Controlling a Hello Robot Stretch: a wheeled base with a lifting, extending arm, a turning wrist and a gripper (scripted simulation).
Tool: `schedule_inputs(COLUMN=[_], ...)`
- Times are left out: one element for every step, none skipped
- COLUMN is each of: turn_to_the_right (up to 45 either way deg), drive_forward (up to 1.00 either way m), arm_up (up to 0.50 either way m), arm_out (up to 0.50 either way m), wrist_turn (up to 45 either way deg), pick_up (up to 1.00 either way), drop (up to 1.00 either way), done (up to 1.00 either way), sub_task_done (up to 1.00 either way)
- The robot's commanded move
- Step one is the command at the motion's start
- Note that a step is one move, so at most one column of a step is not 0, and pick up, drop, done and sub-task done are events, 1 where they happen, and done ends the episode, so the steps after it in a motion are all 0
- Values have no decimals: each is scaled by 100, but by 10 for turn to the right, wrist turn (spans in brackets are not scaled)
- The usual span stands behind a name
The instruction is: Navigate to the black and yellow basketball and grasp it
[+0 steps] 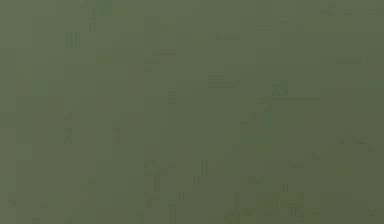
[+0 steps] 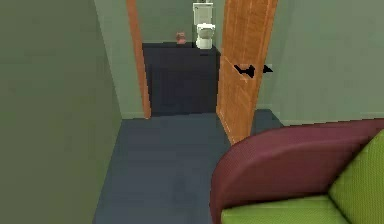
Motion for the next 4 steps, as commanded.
schedule_inputs(turn_to_the_right=[-60, 0, 450, 360], drive_forward=[0, 5, 0, 0], arm_up=[0, 0, 0, 0], arm_out=[0, 0, 0, 0], wrist_turn=[0, 0, 0, 0], pick_up=[0, 0, 0, 0], drop=[0, 0, 0, 0], done=[0, 0, 0, 0], sub_task_done=[0, 0, 0, 0])
